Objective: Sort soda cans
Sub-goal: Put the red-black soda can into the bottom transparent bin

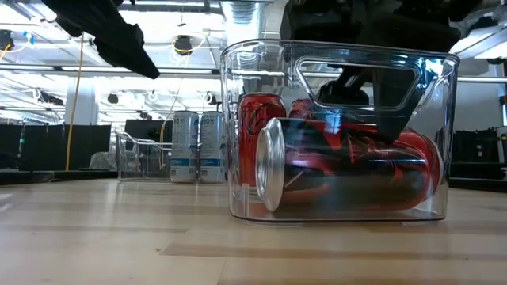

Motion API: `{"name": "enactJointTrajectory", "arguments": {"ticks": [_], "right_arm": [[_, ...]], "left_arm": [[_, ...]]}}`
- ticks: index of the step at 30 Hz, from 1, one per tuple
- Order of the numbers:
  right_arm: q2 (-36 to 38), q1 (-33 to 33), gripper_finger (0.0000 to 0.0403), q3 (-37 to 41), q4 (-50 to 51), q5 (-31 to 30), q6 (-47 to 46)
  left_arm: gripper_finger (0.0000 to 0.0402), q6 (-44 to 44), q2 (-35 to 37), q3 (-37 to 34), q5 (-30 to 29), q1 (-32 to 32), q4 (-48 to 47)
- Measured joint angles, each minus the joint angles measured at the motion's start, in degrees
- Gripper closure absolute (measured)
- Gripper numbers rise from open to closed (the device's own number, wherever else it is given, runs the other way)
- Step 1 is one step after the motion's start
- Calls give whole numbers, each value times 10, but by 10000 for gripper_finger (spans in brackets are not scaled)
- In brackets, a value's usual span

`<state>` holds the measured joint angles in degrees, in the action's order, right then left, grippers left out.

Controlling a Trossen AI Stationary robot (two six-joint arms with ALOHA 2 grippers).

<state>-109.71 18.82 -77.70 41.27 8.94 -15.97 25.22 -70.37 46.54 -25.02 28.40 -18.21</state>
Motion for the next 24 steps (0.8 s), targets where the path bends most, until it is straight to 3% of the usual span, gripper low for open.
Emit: {"name": "enactJointTrajectory", "arguments": {"ticks": [19, 24], "right_arm": [[-52, -44, 79, -2, -50, 34, 30], [-52, -43, 104, -2, -51, 31, 28]], "left_arm": [[134, 24, 0, 0, 1, 5, -4], [134, 24, 0, 0, 0, 5, -3]]}}
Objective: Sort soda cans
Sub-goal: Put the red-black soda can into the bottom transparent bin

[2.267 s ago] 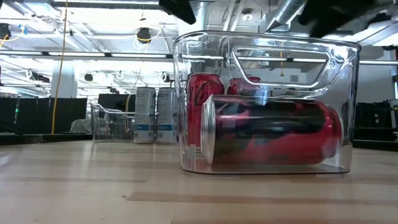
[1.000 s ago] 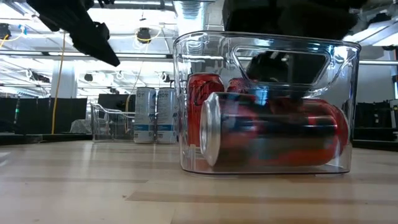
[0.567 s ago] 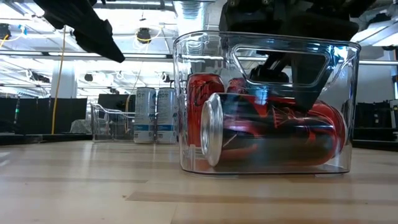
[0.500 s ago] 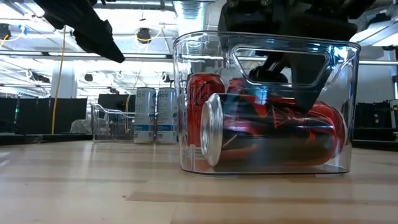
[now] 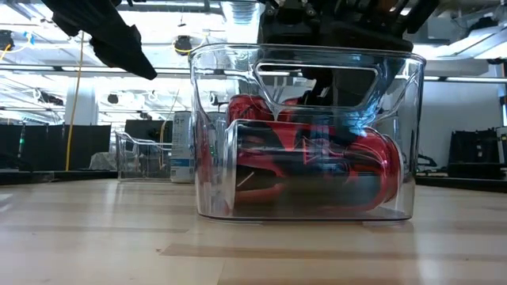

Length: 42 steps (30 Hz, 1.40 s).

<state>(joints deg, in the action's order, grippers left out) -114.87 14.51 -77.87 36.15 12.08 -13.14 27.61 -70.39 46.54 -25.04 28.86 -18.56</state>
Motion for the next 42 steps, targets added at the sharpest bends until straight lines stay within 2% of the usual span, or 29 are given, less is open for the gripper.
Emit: {"name": "enactJointTrajectory", "arguments": {"ticks": [6, 10, 12, 20, 30, 35, 42], "right_arm": [[2, 13, 140, -10, 7, -18, -5], [9, 29, 147, -41, 19, -39, -5], [13, 38, 148, -56, 28, -63, -2], [59, 66, 151, -114, 110, -222, -2], [80, 99, 157, -152, 181, -297, -6], [80, 105, 173, -166, 228, -304, -30], [81, 91, 216, -167, 236, -304, -25]], "left_arm": [[134, 0, 0, 0, -4, 0, 0], [134, 0, 0, 0, -4, 0, 0], [134, 0, 0, 0, -5, 0, 0], [135, 3, 0, 1, -5, 1, 0], [134, 5, 0, 1, -5, 1, 0], [134, 6, 0, 1, -5, 1, 0], [134, 7, 0, 1, -12, 1, 1]]}}
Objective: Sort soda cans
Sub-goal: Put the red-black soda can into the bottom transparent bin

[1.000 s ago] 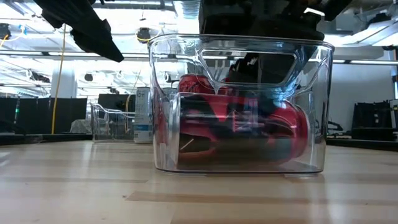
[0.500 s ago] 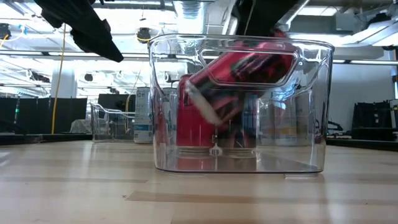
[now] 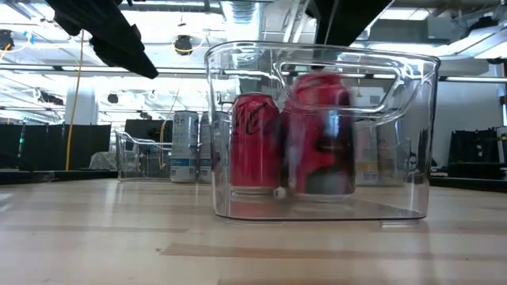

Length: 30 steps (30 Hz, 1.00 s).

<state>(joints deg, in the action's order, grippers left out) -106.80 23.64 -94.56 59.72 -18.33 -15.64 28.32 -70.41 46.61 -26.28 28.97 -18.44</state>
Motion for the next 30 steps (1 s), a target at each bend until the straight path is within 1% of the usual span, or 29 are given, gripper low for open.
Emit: {"name": "enactJointTrajectory", "arguments": {"ticks": [5, 12, 15, 18, 21, 25, 30], "right_arm": [[0, -14, 247, 0, -2, 1, 1], [0, -13, 272, 0, 1, 3, 1], [0, -5, 279, -16, 45, 1, -22], [1, 6, 280, -36, 92, -19, -63], [7, 17, 274, -37, 95, -59, -96], [7, 12, 263, -33, 122, -54, -147], [6, 0, 269, 6, 112, -49, -198]], "left_arm": [[134, 0, 0, 0, -1, 0, 0], [134, 0, 0, 0, -1, 0, -1], [134, -1, 0, 0, -1, 0, -1], [134, -7, 0, 0, -2, 0, -1], [134, -11, 0, 0, -10, 0, -1], [134, -19, 0, 0, -19, 8, -2], [134, -17, 0, 0, -60, 36, -16]]}}
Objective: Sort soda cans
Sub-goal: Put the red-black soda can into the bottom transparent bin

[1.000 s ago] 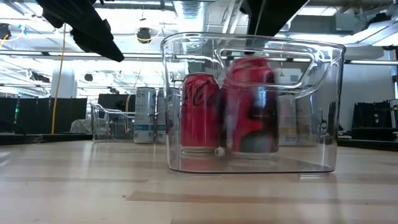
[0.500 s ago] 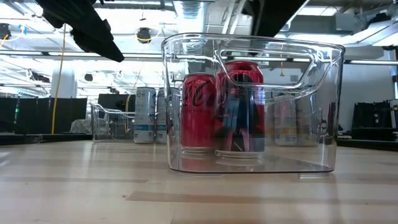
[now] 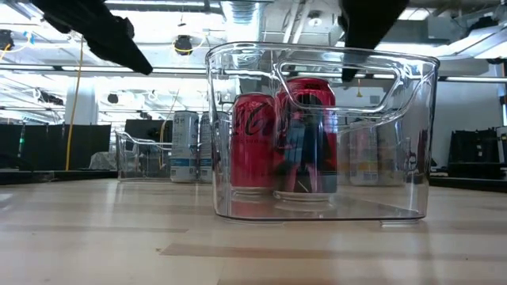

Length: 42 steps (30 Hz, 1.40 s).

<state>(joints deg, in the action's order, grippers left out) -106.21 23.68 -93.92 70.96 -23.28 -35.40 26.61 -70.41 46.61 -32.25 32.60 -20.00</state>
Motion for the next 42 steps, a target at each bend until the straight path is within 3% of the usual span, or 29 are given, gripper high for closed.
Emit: {"name": "enactJointTrajectory", "arguments": {"ticks": [14, 23, 34, 42], "right_arm": [[1, -36, 280, 34, -180, 68, 88], [1, -39, 280, 34, -90, 69, 55], [0, -40, 280, 34, -63, 68, 50], [-61, -43, 280, 35, -67, 53, 12]], "left_arm": [[134, 43, 0, 0, -67, 53, -34], [134, 59, 0, 0, -71, 57, -36], [134, 77, 0, 0, -75, 67, -37], [134, 93, -1, 0, -88, 82, -50]]}}
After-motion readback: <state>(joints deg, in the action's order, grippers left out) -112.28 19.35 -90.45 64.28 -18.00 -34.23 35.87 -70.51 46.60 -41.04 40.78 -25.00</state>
